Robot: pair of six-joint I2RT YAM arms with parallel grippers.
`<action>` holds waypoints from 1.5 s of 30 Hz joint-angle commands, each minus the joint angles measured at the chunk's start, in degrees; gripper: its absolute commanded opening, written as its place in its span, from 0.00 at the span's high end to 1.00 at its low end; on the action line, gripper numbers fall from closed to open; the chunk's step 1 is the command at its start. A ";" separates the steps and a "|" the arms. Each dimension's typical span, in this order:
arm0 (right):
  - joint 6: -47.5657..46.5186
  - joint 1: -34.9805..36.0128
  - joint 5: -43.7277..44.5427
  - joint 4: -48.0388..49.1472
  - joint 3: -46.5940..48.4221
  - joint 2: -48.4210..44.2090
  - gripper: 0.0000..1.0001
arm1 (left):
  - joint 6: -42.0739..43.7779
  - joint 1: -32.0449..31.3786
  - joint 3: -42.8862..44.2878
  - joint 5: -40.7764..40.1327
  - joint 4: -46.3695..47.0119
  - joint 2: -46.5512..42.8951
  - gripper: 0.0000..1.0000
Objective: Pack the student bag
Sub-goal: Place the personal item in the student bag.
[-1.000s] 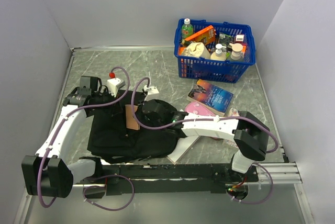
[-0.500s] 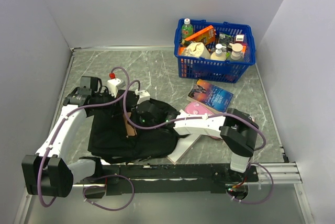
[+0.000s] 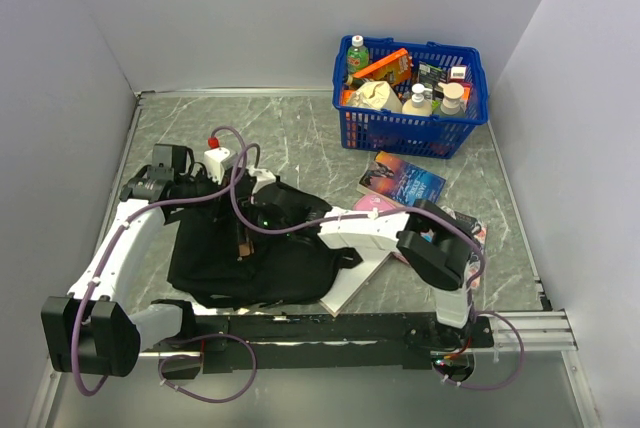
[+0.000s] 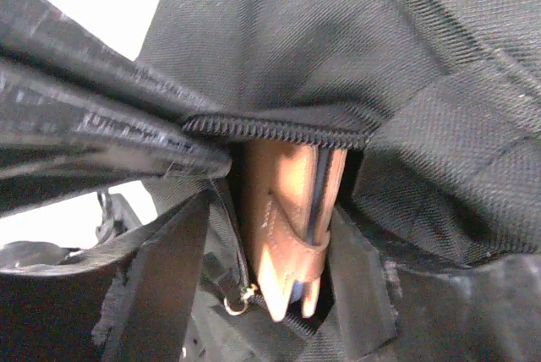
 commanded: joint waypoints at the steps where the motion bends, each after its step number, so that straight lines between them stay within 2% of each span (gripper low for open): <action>1: 0.11 -1.89 -0.56 3.52 -4.73 -7.92 0.33 | -0.84 -0.37 2.94 4.41 2.53 -0.48 0.99; 3: -0.94 -2.16 0.66 2.65 -7.81 -11.10 0.34 | -0.84 -0.37 2.41 4.32 2.79 -0.56 0.99; 6: -2.44 -2.16 2.33 2.47 -11.50 -16.30 0.41 | -0.49 -0.37 2.06 4.24 2.88 -0.57 0.99; 7: -2.35 -2.25 2.51 2.21 -13.08 -18.05 0.51 | -0.49 -0.37 1.97 4.24 2.88 -0.57 0.99; 9: -2.35 -2.07 2.60 2.65 -14.58 -18.94 0.60 | -0.58 -0.37 1.97 4.23 2.96 -0.48 0.99; 10: -2.09 -1.90 2.08 2.73 -15.37 -18.86 0.69 | -0.67 -0.37 2.05 4.32 3.05 -0.39 0.99; 13: -1.56 -1.46 0.94 3.35 -15.64 -17.28 0.83 | -1.28 -0.37 2.41 4.59 3.05 -0.56 0.99; 19: -2.79 -0.49 0.67 1.51 -11.26 -12.36 0.93 | -1.63 -0.37 2.85 4.76 2.88 -1.27 0.99; 24: -3.50 -0.05 -2.49 -0.52 -7.21 -6.83 0.94 | -2.25 -0.37 2.93 5.73 3.32 -0.92 0.99; 29: -4.20 -0.14 -4.25 -0.08 -0.88 -5.23 0.94 | -2.25 -0.46 1.71 6.08 4.63 -0.22 0.99; 31: -4.72 -0.49 -3.73 0.36 -1.83 -8.21 0.92 | -1.38 -0.46 0.57 5.12 5.16 0.22 0.94; 32: -4.64 -0.66 -3.38 1.67 -3.24 -9.79 0.91 | -0.76 -0.46 0.30 4.94 5.16 0.40 0.82; 34: -4.29 -1.36 -2.07 2.73 -8.92 -15.15 0.82 | 1.34 -0.46 -0.23 4.85 4.11 0.93 0.76; 35: -4.11 -1.63 -1.80 3.34 -11.05 -16.99 0.75 | 2.14 -0.46 -0.23 5.11 3.76 1.10 0.70; 36: -4.11 -1.63 -1.27 3.70 -13.25 -20.75 0.63 | 2.93 -0.46 -0.23 5.29 3.06 1.28 0.67; 39: -3.24 -1.63 0.31 5.19 -21.69 -27.70 0.56 | 8.98 -0.19 1.17 8.27 -1.33 1.28 0.62; 42: -2.09 -1.72 2.33 4.24 -28.28 -31.32 0.56 | 19.69 -0.02 4.77 13.01 -10.19 1.89 0.54; 43: -1.83 -1.89 2.42 3.88 -28.91 -31.34 0.57 | 27.38 -0.02 5.48 13.55 -13.96 2.33 0.49; 45: -0.69 -2.51 1.90 3.26 -29.70 -30.12 0.58 | 34.72 -0.02 6.71 13.99 -23.11 4.00 0.45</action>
